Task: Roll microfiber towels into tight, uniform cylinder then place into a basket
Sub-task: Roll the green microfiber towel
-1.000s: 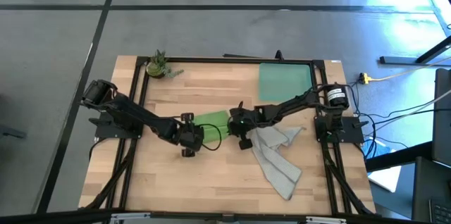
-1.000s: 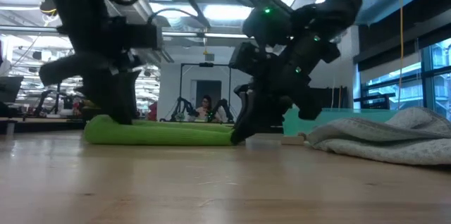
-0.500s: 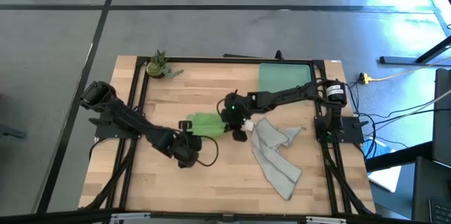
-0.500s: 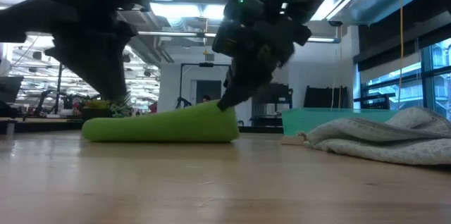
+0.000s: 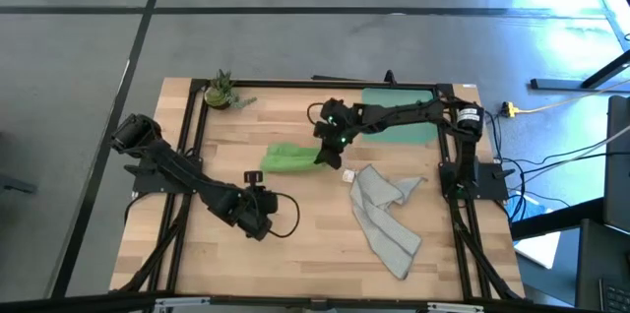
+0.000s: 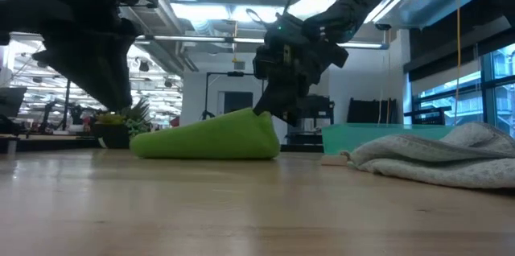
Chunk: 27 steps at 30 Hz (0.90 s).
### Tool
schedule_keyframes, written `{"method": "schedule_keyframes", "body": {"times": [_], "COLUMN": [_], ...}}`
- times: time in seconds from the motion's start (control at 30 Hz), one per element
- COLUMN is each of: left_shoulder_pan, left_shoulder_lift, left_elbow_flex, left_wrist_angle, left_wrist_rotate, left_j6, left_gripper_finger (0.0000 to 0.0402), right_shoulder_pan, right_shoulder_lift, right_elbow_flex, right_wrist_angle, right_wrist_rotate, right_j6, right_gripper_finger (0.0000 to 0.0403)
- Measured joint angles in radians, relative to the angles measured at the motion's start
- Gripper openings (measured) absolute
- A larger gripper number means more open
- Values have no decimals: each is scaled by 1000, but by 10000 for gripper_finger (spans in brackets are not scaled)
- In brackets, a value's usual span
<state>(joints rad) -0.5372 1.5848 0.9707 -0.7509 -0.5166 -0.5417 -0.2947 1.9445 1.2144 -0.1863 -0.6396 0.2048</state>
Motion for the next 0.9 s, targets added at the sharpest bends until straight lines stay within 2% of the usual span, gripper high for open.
{"method": "schedule_keyframes", "body": {"times": [0.13,0.23,0.4,0.5,0.67,0.9], "left_shoulder_pan": [26,75,180,243,293,362], "left_shoulder_lift": [0,-2,-2,-2,-2,-2], "left_elbow_flex": [-21,-69,-158,-188,-191,-207], "left_wrist_angle": [16,80,224,248,253,371], "left_wrist_rotate": [-66,-74,-75,-74,-155,-155], "left_j6": [-25,6,124,158,257,411], "left_gripper_finger": [117,117,117,117,117,117], "right_shoulder_pan": [-19,-22,-22,-22,-21,-21], "right_shoulder_lift": [-1,-1,-1,-1,-2,-2], "right_elbow_flex": [0,0,0,0,0,0], "right_wrist_angle": [5,5,11,10,-5,-14], "right_wrist_rotate": [-42,-45,-45,-45,-45,-45], "right_j6": [4,3,-1,-1,-4,-23], "right_gripper_finger": [8,8,8,8,8,8]}}
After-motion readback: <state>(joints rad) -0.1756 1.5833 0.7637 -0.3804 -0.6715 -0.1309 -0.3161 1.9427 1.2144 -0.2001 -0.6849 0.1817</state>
